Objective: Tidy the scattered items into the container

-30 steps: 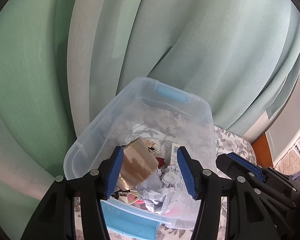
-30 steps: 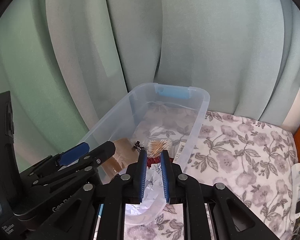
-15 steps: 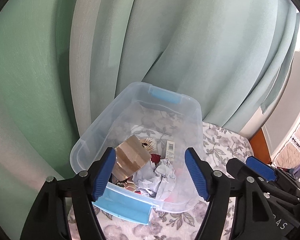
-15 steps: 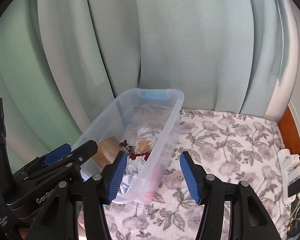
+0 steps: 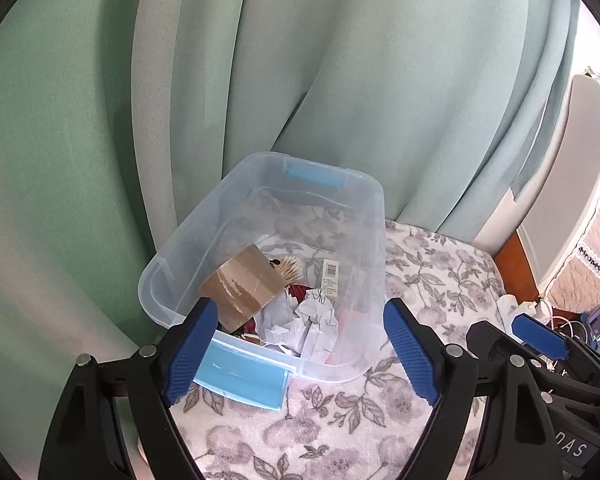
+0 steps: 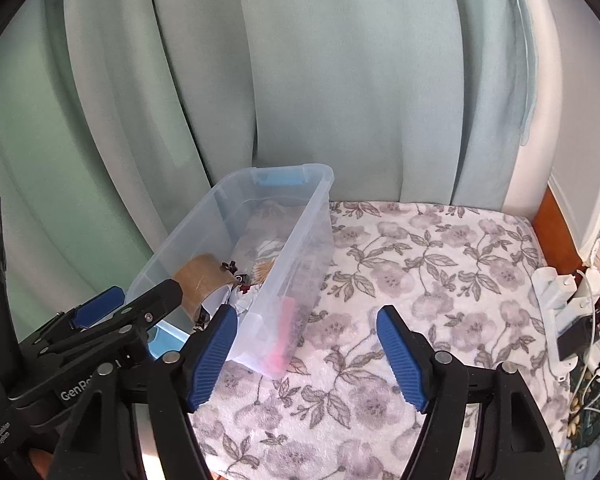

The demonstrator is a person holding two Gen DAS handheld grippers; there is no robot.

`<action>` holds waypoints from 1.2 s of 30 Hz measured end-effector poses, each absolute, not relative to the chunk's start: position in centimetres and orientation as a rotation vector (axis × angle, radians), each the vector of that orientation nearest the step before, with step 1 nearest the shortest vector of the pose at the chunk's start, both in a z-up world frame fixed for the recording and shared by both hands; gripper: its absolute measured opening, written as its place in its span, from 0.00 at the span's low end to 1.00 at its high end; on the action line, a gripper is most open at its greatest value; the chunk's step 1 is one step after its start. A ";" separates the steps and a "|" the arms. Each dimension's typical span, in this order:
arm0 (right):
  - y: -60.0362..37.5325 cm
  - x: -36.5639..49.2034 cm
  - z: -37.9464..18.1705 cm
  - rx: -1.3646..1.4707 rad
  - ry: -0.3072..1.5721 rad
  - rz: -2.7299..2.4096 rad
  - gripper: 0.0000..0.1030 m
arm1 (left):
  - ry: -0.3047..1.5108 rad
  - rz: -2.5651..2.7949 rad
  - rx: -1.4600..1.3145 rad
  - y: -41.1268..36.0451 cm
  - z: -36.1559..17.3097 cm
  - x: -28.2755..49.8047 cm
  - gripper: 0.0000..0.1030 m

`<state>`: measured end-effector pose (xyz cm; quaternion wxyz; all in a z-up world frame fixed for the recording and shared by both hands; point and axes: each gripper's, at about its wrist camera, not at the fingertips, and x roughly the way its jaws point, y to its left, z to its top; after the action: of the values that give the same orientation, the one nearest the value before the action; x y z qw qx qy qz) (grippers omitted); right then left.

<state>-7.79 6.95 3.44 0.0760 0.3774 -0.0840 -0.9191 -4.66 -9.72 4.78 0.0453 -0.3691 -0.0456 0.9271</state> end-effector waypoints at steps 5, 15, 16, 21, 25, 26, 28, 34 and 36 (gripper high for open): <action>7.5 -6.8 3.2 1.156 -0.246 -2.777 0.84 | -0.081 2.841 -1.101 -9.1 5.0 -3.6 0.87; 8.8 -4.7 3.6 1.145 -0.265 -2.815 1.00 | -0.093 2.834 -1.090 -8.7 5.3 -2.3 0.99; 8.8 -4.6 3.6 1.144 -0.263 -2.817 1.00 | -0.087 2.835 -1.091 -8.7 5.3 -2.1 0.99; 9.2 -3.7 3.6 1.146 -0.270 -2.839 1.00 | -0.041 2.824 -1.096 -8.1 5.2 -1.4 0.99; 10.0 -3.2 3.4 1.165 -0.297 -2.856 1.00 | -0.022 2.811 -1.114 -7.7 5.1 -0.8 0.99; 10.1 -3.1 3.4 1.173 -0.300 -2.862 1.00 | -0.013 2.810 -1.120 -7.5 5.1 -0.8 0.99; 10.3 -3.0 3.4 1.184 -0.305 -2.869 1.00 | 0.004 2.806 -1.128 -7.4 5.1 -0.6 0.99; 10.5 -2.7 3.8 1.201 -0.295 -2.886 1.00 | 0.037 2.803 -1.169 -7.0 5.4 -0.4 0.99; 10.5 -2.6 4.0 1.204 -0.288 -2.888 1.00 | 0.055 2.806 -1.181 -6.9 5.6 -0.4 0.99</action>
<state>-2.56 10.49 3.95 -0.0004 0.3831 -0.0918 -0.9191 -0.38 -6.91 5.55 0.0482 -0.3874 0.0181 0.9205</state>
